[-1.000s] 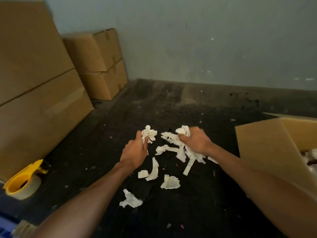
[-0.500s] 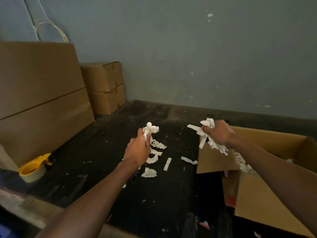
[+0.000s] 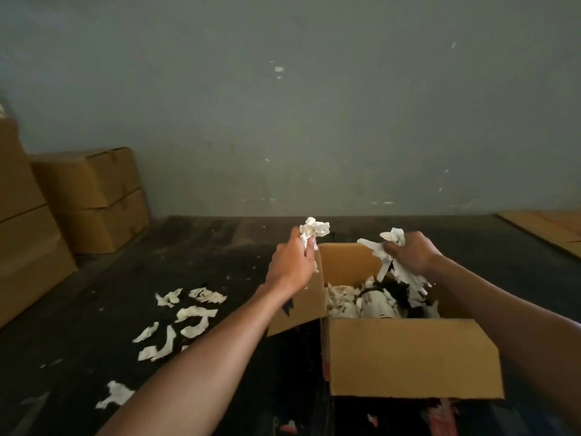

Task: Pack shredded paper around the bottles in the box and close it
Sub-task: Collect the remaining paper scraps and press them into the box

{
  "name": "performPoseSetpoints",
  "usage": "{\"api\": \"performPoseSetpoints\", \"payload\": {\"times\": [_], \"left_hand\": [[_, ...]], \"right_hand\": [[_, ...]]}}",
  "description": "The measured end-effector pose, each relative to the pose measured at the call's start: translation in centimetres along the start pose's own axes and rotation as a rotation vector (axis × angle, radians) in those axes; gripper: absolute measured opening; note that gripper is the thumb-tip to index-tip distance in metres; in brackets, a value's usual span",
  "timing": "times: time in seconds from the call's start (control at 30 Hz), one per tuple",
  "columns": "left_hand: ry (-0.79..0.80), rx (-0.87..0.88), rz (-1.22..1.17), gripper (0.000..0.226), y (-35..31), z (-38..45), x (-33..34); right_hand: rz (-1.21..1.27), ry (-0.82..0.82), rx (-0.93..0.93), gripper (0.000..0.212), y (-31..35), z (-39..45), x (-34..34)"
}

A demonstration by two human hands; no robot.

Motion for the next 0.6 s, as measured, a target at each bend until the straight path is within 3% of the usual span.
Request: {"api": "performPoseSetpoints", "payload": {"times": [0.2, 0.3, 0.47, 0.6], "left_hand": [[0.177, -0.066, 0.024, 0.046, -3.1, 3.7, 11.7], [0.372, -0.184, 0.089, 0.053, -1.8, 5.5, 18.0], [0.613, -0.428, 0.166, 0.083, 1.4, 7.6, 23.2], [0.587, -0.427, 0.200, 0.074, 2.0, 9.4, 23.8]], "right_hand": [[0.001, 0.092, 0.032, 0.032, -5.5, 4.6, 0.9], [0.035, 0.222, 0.025, 0.029, -8.1, 7.9, 3.4], [0.020, 0.517, -0.020, 0.043, -9.7, 12.1, 7.4], [-0.002, 0.690, 0.036, 0.062, -10.1, 14.7, 7.5]]}}
Point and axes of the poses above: each hand's wrist, its own z-axis towards the middle knuckle, its own x-axis out of the palm, y = z × x, the point moved 6 cm from there along z, towards the middle knuckle, and after that the axes turned 8 degrees about z, right-handed, at the moved point
